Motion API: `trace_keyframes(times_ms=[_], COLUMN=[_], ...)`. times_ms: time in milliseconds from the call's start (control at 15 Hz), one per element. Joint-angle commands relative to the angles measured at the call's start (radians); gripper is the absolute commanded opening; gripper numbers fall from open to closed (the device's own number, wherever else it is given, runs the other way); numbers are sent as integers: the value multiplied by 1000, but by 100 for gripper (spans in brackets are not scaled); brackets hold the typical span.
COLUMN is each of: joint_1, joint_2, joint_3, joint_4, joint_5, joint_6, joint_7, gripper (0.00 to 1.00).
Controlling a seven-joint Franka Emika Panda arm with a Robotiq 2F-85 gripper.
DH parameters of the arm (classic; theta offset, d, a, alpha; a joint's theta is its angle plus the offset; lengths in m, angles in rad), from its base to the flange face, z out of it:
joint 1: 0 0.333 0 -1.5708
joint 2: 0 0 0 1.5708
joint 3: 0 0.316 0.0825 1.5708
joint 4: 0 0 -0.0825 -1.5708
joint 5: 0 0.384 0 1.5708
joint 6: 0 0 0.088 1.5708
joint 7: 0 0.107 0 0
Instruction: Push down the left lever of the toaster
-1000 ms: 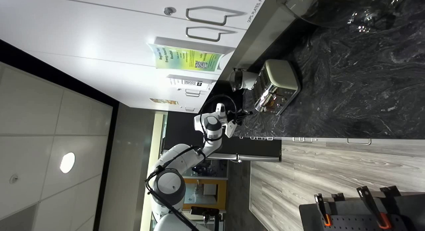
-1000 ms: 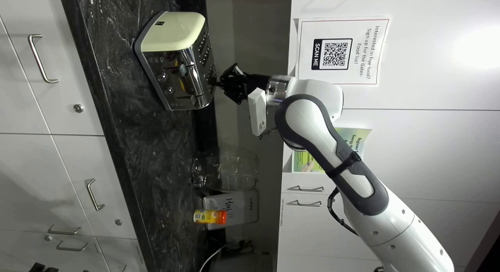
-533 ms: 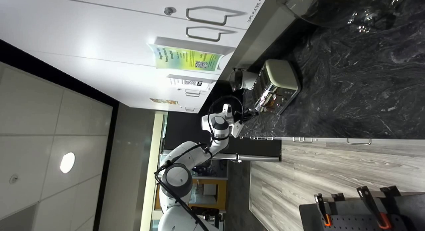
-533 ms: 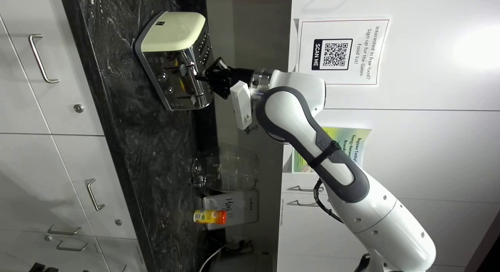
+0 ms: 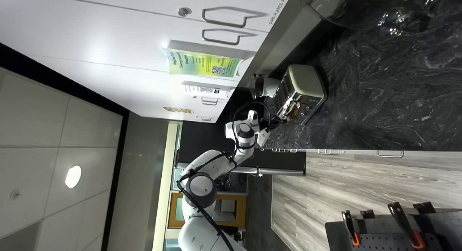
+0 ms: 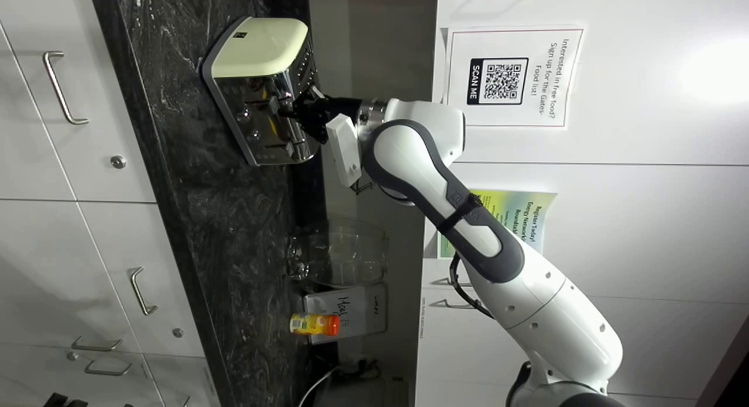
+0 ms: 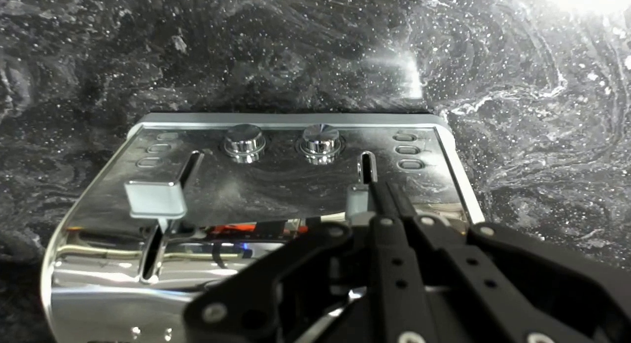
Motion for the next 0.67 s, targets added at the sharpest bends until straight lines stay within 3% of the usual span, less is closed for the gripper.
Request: trace_keyframes(times_ms=[0,600], joint_1=[15,9], joint_2=[58,160], joint_3=[-20,-26], joint_4=[69,165], joint_5=[20,53], joint_6=[11,-25], joint_7=[17,4], gripper=[0,0])
